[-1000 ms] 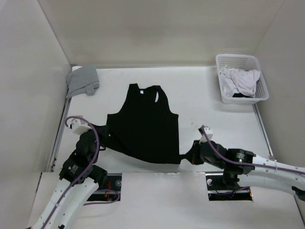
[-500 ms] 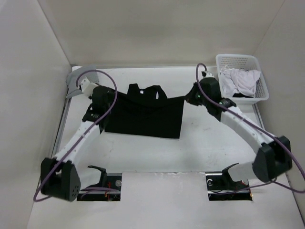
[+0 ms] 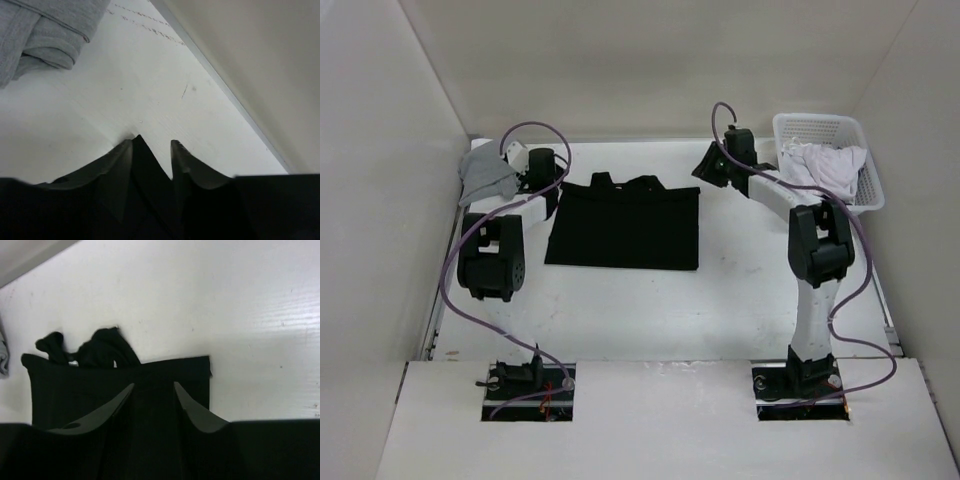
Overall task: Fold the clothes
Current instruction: Fold the tank top
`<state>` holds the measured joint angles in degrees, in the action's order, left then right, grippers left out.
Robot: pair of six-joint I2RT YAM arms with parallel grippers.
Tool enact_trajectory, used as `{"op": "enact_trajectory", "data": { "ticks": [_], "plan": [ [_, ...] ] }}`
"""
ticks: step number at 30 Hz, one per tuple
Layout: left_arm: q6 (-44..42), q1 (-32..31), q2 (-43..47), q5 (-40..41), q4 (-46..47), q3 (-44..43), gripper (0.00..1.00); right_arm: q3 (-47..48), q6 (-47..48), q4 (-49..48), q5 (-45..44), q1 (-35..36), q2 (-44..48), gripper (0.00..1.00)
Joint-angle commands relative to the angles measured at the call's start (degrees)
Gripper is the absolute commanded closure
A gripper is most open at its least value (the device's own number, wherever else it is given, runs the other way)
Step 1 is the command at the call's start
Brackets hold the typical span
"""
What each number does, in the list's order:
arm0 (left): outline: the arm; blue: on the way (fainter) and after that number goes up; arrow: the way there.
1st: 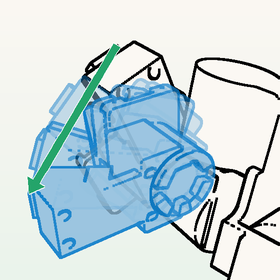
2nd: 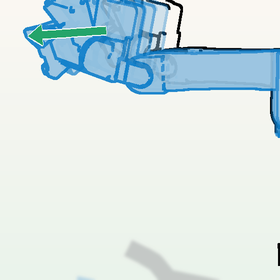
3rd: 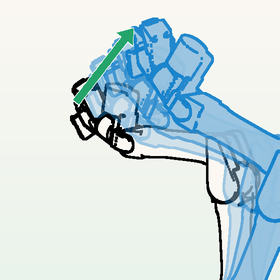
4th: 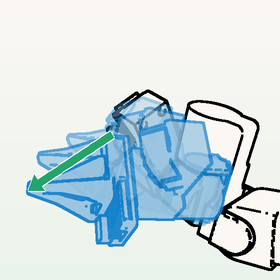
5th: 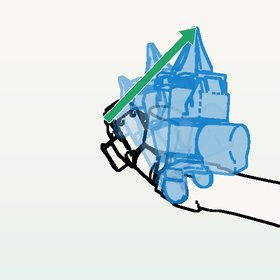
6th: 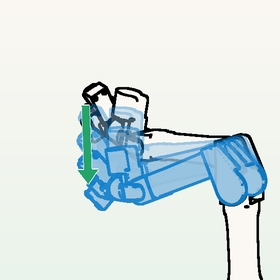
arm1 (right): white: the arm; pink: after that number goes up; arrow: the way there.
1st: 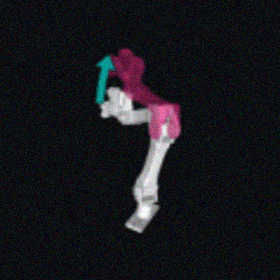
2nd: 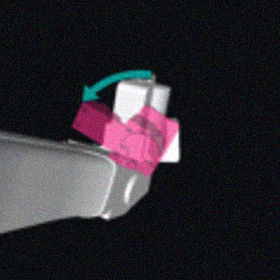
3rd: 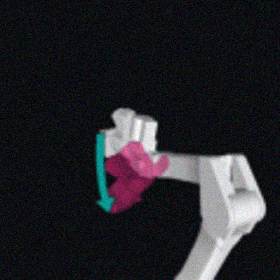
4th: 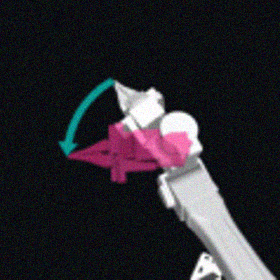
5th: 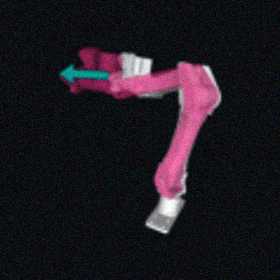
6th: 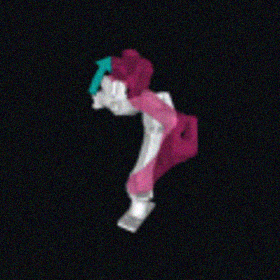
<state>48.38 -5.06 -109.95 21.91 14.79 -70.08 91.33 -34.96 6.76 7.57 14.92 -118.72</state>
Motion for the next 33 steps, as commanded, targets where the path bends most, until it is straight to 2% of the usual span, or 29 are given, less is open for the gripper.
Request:
{"op": "enact_trajectory", "data": {
  "ticks": [1,4,5,6,9,10,11,12,13,15,17,18,24,28,33],
  "plan": [
    [-0.30,0.54,5.26,-2.05,7.01,1.07,0.61,-0.34,-0.99,-6.06,0.43,0.42,3.12,0.55],
    [-0.22,-1.30,13.33,-1.61,8.15,10.89,0.59,-10.43,-0.64,-7.81,-3.51,2.17,10.84,0.51],
    [0.13,-2.44,16.58,-1.09,8.68,15.46,0.59,-14.73,-0.46,-8.69,-5.10,3.13,13.92,0.51],
    [0.31,-3.76,20.09,-0.30,9.38,20.12,0.59,-19.65,-0.55,-9.83,-6.77,4.45,17.34,0.55],
    [0.31,-6.84,30.46,2.60,9.04,33.39,0.59,-33.54,-1.25,-13.17,-8.71,8.93,25.79,0.91],
    [0.05,-7.37,34.33,3.31,7.73,36.91,0.59,-37.33,-2.29,-13.53,-8.98,10.42,27.90,0.96],
    [0.05,-7.46,38.19,3.57,5.45,39.82,0.59,-40.93,-3.18,-13.88,-9.15,11.83,29.84,0.97],
    [0.48,-7.20,42.06,3.40,2.56,42.20,0.59,-44.36,-4.05,-14.14,-9.59,12.89,31.60,0.96],
    [0.49,-6.94,45.49,3.23,-0.60,43.88,0.58,-47.35,-5.37,-14.58,-10.46,14.03,33.10,0.91],
    [0.75,-6.41,50.34,2.27,-7.28,46.08,0.56,-52.28,-7.48,-14.85,-12.05,15.62,36.00,0.70],
    [0.75,-4.92,52.29,-0.71,-11.17,47.23,0.53,-55.28,-8.37,-14.85,-13.19,17.11,37.32,0.59],
    [0.58,-3.87,52.47,-2.73,-12.23,47.75,0.52,-56.51,-8.72,-14.85,-13.72,17.73,37.59,0.57],
    [0.75,-0.26,47.03,-9.95,-8.55,49.69,0.48,-58.11,-10.30,-18.45,-13.72,18.35,35.05,0.53],
    [1.28,0.18,44.56,-10.40,-6.53,50.22,0.49,-57.49,-10.48,-19.77,-13.20,18.35,33.20,0.53],
    [1.63,1.76,42.46,-10.40,-4.07,50.75,0.54,-57.23,-11.01,-20.12,-12.76,18.35,31.79,0.59]
  ]
}}
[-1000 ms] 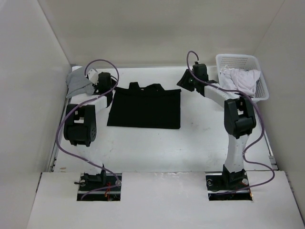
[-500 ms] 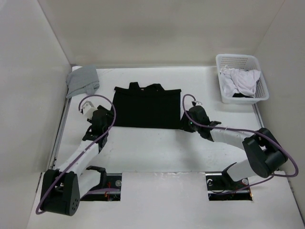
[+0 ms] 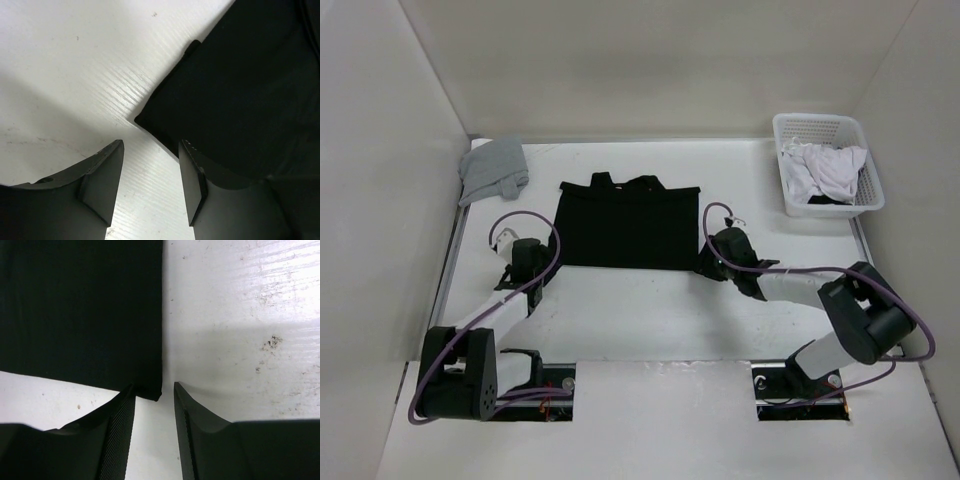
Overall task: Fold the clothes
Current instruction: Fold the tank top
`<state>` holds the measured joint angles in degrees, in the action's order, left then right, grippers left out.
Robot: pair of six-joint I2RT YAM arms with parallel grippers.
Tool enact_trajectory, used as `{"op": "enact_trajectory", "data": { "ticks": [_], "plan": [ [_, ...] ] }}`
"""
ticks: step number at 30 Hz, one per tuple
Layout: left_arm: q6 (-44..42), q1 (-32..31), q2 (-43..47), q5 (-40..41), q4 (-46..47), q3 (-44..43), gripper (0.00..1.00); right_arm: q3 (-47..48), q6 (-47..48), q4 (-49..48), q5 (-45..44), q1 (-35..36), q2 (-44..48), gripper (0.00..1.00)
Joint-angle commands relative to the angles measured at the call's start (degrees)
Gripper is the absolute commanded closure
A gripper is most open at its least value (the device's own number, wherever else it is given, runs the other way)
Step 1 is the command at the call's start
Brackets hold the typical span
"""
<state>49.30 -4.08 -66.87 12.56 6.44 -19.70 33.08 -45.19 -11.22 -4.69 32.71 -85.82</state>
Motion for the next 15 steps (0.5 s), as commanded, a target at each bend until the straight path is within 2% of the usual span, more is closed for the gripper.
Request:
{"op": "enact_trajectory", "data": {
  "ticks": [1,10,12,15],
  "plan": [
    [0.80,0.78,-1.15,-0.87,4.55,0.37,0.56,1.02,-0.86,-2.57,-0.50,0.56,-1.45,0.61],
    [2.29,0.52,-5.81,3.18,10.43,0.46,0.66,1.20,-1.04,-3.45,0.21,0.12,-3.21,0.65],
    [2.38,0.52,-7.48,3.00,12.80,0.63,0.71,1.11,-1.30,-3.98,0.38,0.03,-3.21,0.67],
    [2.47,0.60,-9.06,3.09,17.19,1.77,0.79,1.11,-1.39,-4.07,0.82,-0.23,-3.39,0.76]
  ]
}}
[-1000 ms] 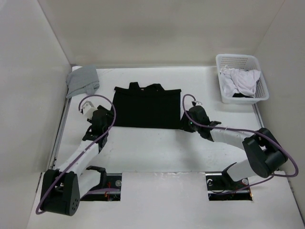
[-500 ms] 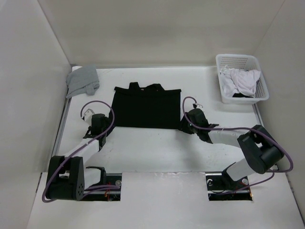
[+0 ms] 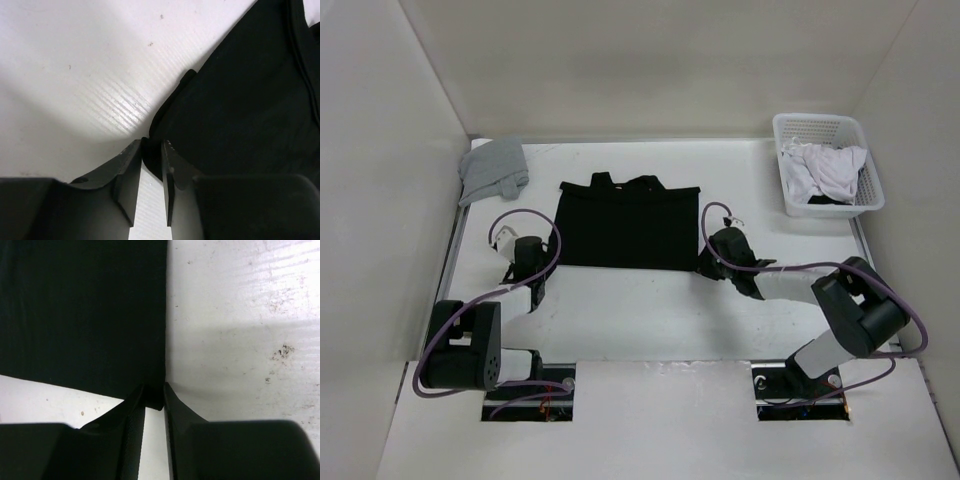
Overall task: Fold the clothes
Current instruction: Fold the tank top
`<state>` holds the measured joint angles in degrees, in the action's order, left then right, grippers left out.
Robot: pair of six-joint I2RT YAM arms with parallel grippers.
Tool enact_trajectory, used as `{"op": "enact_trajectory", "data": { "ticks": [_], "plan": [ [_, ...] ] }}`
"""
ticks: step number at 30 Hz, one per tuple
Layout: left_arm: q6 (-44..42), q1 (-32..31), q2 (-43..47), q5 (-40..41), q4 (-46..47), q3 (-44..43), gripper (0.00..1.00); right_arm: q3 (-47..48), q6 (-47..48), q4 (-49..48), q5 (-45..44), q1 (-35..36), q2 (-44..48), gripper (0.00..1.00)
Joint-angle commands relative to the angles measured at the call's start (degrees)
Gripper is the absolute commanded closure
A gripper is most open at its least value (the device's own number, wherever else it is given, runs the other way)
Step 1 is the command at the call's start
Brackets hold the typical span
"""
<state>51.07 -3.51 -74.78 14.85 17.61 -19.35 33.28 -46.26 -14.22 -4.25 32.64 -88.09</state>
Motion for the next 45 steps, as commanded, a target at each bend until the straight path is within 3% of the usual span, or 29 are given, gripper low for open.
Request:
{"op": "enact_trajectory", "data": {
  "ticks": [1,9,13,16,20,27,31,35,37,40,43,45],
  "plan": [
    [0.96,0.21,-1.59,0.53,6.56,1.42,0.82,0.91,-0.32,-1.08,0.56,-0.17,-1.11,0.79],
    [1.31,0.39,0.33,2.37,8.85,2.12,0.96,0.21,-0.41,-1.77,1.18,-0.08,0.46,0.95],
    [1.58,-0.66,9.44,1.50,7.28,3.79,1.00,-1.37,0.73,-1.26,-0.23,0.97,6.95,0.99],
    [1.58,-1.89,24.98,-0.08,-3.67,1.96,1.00,-3.04,1.78,4.61,-2.25,4.04,18.18,0.99],
    [-1.66,-4.44,44.42,1.84,-21.52,-7.43,1.00,-0.51,3.71,19.53,-6.46,9.04,37.41,1.00],
    [-4.40,-7.87,55.00,3.87,-35.87,-22.82,1.00,12.85,5.30,40.39,-14.20,18.89,53.89,1.00],
    [-4.22,-9.01,54.92,2.90,-39.57,-27.84,1.00,19.44,4.08,45.85,-18.50,25.92,55.66,1.00],
    [-4.22,-9.45,53.17,2.99,-39.15,-25.31,1.00,19.90,4.68,45.69,-20.19,27.52,52.86,1.00],
    [-4.58,-9.11,50.10,3.34,-37.04,-22.24,1.00,17.97,6.52,42.80,-17.04,22.19,49.18,1.00],
    [-4.57,-8.49,43.61,3.08,-30.03,-16.70,0.99,13.33,8.46,33.95,-5.46,10.95,42.33,1.00],
    [-3.52,-7.79,32.46,2.64,-20.63,-12.91,0.99,9.45,7.94,22.95,5.28,-1.28,32.58,1.00],
    [-2.38,-7.35,23.68,2.11,-13.60,-12.11,0.99,9.52,7.59,17.40,7.93,-5.69,25.38,1.00]
  ]
}}
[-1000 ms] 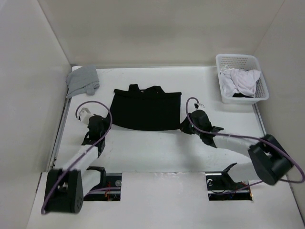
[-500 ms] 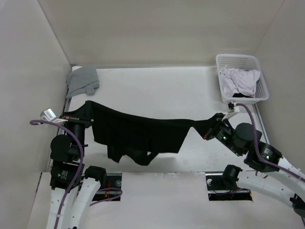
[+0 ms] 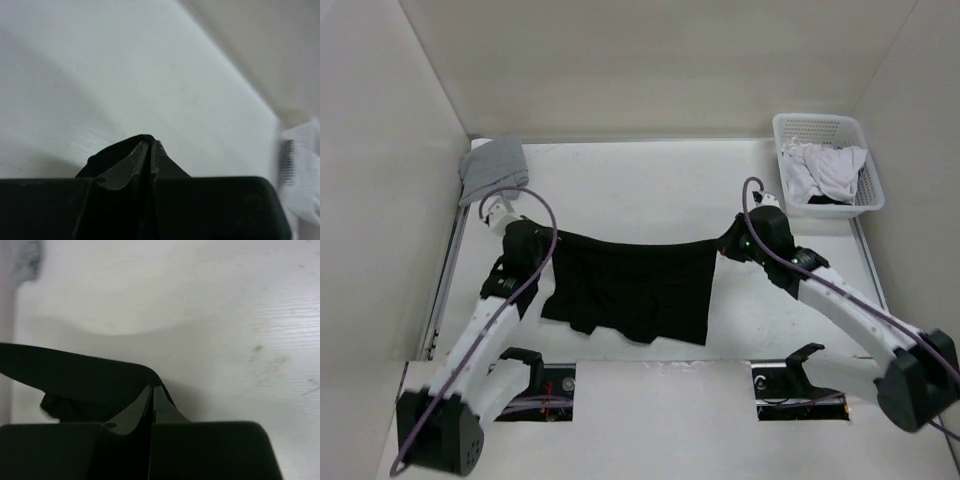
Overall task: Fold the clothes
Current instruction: Fold the tank top
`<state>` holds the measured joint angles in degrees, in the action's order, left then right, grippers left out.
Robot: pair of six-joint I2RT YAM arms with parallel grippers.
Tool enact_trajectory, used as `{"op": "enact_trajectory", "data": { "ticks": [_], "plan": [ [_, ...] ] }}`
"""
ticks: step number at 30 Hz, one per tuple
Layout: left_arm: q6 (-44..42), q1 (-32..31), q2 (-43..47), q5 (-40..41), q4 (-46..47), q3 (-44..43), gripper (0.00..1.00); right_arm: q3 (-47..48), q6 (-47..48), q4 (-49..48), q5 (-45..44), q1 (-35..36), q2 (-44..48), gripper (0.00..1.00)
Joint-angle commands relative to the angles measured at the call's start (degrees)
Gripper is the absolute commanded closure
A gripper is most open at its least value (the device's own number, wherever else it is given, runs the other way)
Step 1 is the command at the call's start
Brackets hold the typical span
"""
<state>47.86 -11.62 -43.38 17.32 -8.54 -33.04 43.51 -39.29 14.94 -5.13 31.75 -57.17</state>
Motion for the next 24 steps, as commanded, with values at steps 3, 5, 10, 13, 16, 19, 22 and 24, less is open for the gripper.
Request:
{"op": "enact_trajectory", "data": {
  "ticks": [3,5,10,13,16,19,22,24],
  "plan": [
    [2.67,1.46,-20.48,0.08,20.90,-0.61,0.99,3.67,0.88,-15.37,9.87,-7.44,-15.92,1.00],
    [2.94,1.99,-27.87,0.69,24.52,-4.12,0.99,7.80,1.58,-16.34,10.22,-9.19,-21.56,1.00],
    [3.82,3.05,-35.55,-1.15,26.20,-11.17,0.99,14.85,2.28,-15.12,11.19,-13.07,-27.04,1.00],
    [3.82,2.44,-31.35,-0.89,25.94,-7.59,0.99,12.23,3.51,-13.98,10.40,-12.98,-23.18,0.99],
    [4.70,1.91,-24.24,-1.15,25.24,-0.47,0.98,5.21,3.08,-14.58,10.05,-12.72,-18.17,0.99],
    [4.70,2.17,-15.81,-2.46,21.82,6.03,0.98,-2.17,1.67,-15.73,9.70,-11.23,-12.81,0.99],
    [4.53,2.78,-6.66,-4.04,17.87,11.31,0.97,-7.11,0.44,-15.38,8.73,-9.82,-7.97,0.99],
    [4.53,2.96,-1.39,-4.49,13.92,13.34,0.97,-9.92,-0.61,-14.68,7.68,-8.42,-4.55,0.99]
  ]
}}
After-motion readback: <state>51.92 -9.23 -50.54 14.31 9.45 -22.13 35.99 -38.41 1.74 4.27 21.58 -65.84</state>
